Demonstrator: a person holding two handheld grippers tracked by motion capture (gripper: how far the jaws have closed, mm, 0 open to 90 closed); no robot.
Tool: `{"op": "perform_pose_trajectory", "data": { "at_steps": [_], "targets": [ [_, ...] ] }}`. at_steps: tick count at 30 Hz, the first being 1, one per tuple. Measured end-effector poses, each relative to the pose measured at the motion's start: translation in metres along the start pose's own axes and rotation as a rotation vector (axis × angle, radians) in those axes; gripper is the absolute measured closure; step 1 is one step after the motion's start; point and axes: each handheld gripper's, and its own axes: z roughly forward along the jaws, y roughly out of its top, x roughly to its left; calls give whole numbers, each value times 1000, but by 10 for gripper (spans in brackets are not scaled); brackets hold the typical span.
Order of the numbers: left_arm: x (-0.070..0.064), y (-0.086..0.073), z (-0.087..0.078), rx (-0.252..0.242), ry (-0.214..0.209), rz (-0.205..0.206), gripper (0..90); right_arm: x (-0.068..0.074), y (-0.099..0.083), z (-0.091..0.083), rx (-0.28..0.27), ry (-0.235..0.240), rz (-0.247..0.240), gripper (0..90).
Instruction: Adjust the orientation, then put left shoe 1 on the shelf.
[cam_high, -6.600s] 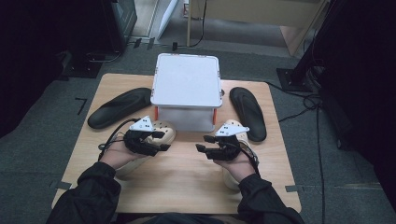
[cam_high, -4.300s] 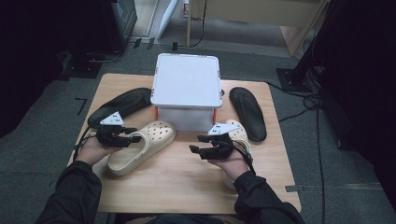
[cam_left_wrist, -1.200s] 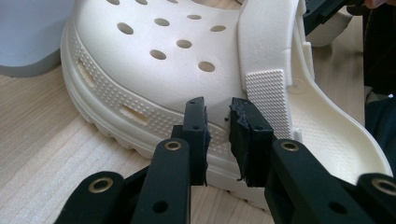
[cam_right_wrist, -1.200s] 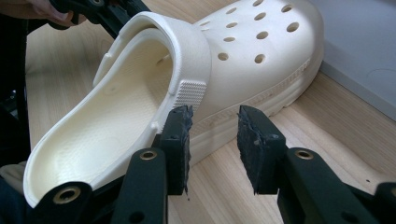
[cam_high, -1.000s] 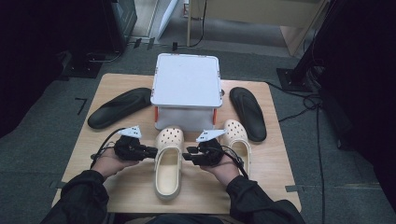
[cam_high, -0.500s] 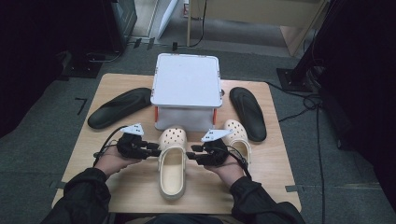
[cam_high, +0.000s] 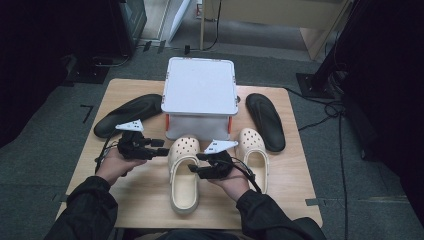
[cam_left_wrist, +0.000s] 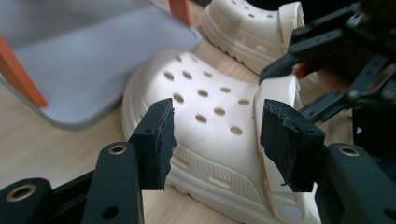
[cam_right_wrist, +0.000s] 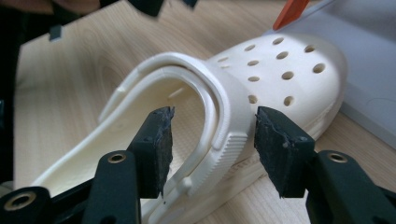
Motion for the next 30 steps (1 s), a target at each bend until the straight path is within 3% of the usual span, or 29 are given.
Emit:
{"op": "perform_pose_trajectory", "data": {
  "at_steps": [4,8,13,19,30],
  "targets": [
    [2,3,-3,8,22,20,449,-1,0,7,-3,-48,-10,453],
    [4,7,-5,15,54,38,449,-3,1,10,-16,-57,-2,435],
    [8,19,-7,-21,40,22,450,-3,0,13,-30,-81,0,425],
    [10,30,-10,-17,61,49,450,-3,2,10,-29,-96,9,511],
    [12,50,-30,-66,112,71,455,5,4,6,-19,-149,-56,614]
  ]
}}
